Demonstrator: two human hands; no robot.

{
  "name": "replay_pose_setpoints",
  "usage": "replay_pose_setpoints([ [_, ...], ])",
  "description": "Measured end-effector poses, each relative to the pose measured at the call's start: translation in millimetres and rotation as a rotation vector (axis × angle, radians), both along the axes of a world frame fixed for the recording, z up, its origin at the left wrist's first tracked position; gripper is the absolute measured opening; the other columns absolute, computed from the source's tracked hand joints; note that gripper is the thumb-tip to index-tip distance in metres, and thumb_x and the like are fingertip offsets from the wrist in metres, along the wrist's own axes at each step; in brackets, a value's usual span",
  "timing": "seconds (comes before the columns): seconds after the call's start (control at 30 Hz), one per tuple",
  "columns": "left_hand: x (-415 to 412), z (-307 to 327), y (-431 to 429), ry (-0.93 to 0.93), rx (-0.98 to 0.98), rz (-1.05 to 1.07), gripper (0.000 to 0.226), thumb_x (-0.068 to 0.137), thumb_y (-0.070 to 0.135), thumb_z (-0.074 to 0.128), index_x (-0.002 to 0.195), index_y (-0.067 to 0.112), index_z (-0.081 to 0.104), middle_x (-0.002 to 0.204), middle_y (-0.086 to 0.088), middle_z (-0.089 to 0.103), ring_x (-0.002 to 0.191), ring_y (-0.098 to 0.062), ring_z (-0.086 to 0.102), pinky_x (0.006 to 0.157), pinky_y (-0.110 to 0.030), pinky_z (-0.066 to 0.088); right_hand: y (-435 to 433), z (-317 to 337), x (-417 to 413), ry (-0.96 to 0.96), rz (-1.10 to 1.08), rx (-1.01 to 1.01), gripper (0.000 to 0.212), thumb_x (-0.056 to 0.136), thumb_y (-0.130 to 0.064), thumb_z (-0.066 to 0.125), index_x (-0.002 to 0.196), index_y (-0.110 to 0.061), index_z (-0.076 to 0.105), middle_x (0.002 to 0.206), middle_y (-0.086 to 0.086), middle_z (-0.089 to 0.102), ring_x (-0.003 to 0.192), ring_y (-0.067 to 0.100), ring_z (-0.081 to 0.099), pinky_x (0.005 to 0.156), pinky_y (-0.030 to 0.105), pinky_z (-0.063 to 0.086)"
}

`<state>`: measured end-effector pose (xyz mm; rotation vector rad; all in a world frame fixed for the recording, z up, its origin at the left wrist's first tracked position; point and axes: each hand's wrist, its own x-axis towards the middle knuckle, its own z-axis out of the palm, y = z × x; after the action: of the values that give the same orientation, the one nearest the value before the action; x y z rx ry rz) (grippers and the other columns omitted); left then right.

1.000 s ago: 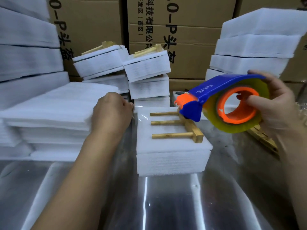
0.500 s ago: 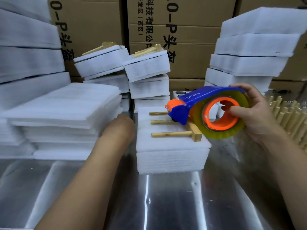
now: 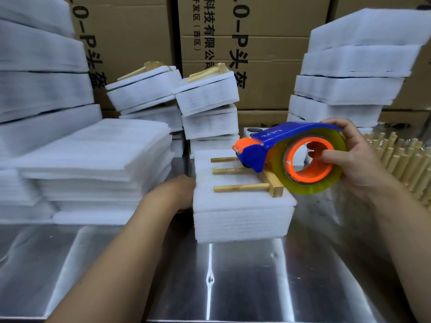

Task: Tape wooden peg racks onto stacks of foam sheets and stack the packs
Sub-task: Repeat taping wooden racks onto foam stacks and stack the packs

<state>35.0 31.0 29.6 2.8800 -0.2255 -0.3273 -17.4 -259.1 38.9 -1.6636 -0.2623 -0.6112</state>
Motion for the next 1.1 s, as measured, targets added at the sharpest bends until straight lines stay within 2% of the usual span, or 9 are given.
replay_pose_setpoints([
  [0.1,2.2,-3.0,0.6,0.01,0.01,-0.007,0.031,0.096,0.015,0.044,0.065,0.012,0.04,0.068,0.001,0.044,0.054,-0.008,0.039,0.04,-0.015,0.027,0.2,0.1,-0.5,0.011,0.013,0.012,0.066,0.076,0.025,0.048,0.096,-0.037,0.058,0.089,-0.006,0.065,0.079,0.017,0.065,0.067,0.028,0.057],
  [0.33,3.9,-5.7,-0.7,0.012,0.025,-0.021,0.03,0.095,0.01,0.042,0.065,0.013,0.043,0.065,0.001,0.042,0.053,-0.008,0.036,0.04,-0.015,0.027,2.2,2.0,-2.2,0.039,0.02,0.03,0.066,0.077,0.025,0.047,0.097,-0.036,0.057,0.089,-0.006,0.064,0.082,0.019,0.063,0.065,0.027,0.057],
  [0.43,4.9,-7.0,0.7,0.025,0.024,-0.014,0.02,0.096,0.016,0.044,0.1,0.001,0.056,0.082,-0.002,0.052,0.066,-0.012,0.047,0.054,-0.018,0.036,3.2,2.4,-2.7,0.047,0.021,0.038,0.066,0.077,0.026,0.046,0.097,-0.036,0.056,0.088,-0.007,0.064,0.082,0.018,0.063,0.064,0.027,0.057],
  [0.47,6.2,-7.9,1.7,0.033,0.012,0.014,0.029,0.095,0.021,0.046,0.117,0.001,0.051,0.097,-0.005,0.056,0.081,-0.016,0.054,0.066,-0.021,0.043,3.4,2.6,-2.8,0.048,0.022,0.039,0.066,0.077,0.026,0.046,0.097,-0.036,0.056,0.088,-0.007,0.064,0.082,0.018,0.063,0.064,0.026,0.057],
  [0.53,7.7,-9.8,3.2,0.022,0.033,0.072,0.053,0.093,0.028,0.05,0.138,0.006,0.032,0.13,-0.009,0.051,0.112,-0.027,0.053,0.093,-0.034,0.045,4.1,2.9,-3.1,0.048,0.027,0.039,0.065,0.077,0.026,0.045,0.097,-0.035,0.055,0.089,-0.006,0.064,0.081,0.018,0.063,0.065,0.026,0.057],
  [0.6,6.6,-11.7,2.4,0.001,0.103,0.077,0.06,0.093,0.029,0.051,0.142,0.009,0.023,0.139,-0.011,0.045,0.121,-0.031,0.047,0.101,-0.043,0.041,4.4,2.9,-3.2,0.05,0.027,0.037,0.065,0.077,0.026,0.045,0.098,-0.035,0.055,0.088,-0.005,0.064,0.081,0.018,0.063,0.065,0.025,0.057],
  [0.77,0.2,-20.2,-3.5,-0.067,0.311,0.024,0.06,0.095,0.029,0.048,0.142,0.007,0.019,0.132,-0.009,0.048,0.12,-0.029,0.048,0.096,-0.034,0.04,4.0,2.5,-2.7,0.059,0.025,0.046,0.066,0.077,0.026,0.044,0.097,-0.035,0.055,0.088,-0.004,0.064,0.081,0.019,0.063,0.064,0.025,0.057],
  [0.97,3.6,-22.9,-3.2,-0.087,0.334,0.008,0.058,0.093,0.029,0.051,0.139,0.008,0.023,0.13,-0.008,0.051,0.118,-0.026,0.051,0.091,-0.033,0.041,2.6,1.3,-1.0,0.073,0.023,0.049,0.067,0.076,0.027,0.044,0.096,-0.036,0.056,0.079,-0.009,0.067,0.074,0.013,0.067,0.063,0.025,0.057],
  [1.1,11.0,-16.2,-2.4,-0.135,0.142,0.046,0.016,0.092,0.015,0.049,0.107,0.008,0.049,0.119,-0.011,0.057,0.098,-0.025,0.054,0.082,-0.033,0.042,0.6,0.5,-0.7,0.084,0.031,0.055,0.065,0.076,0.026,0.045,0.096,-0.036,0.056,0.081,-0.008,0.067,0.074,0.012,0.068,0.061,0.025,0.057],
])
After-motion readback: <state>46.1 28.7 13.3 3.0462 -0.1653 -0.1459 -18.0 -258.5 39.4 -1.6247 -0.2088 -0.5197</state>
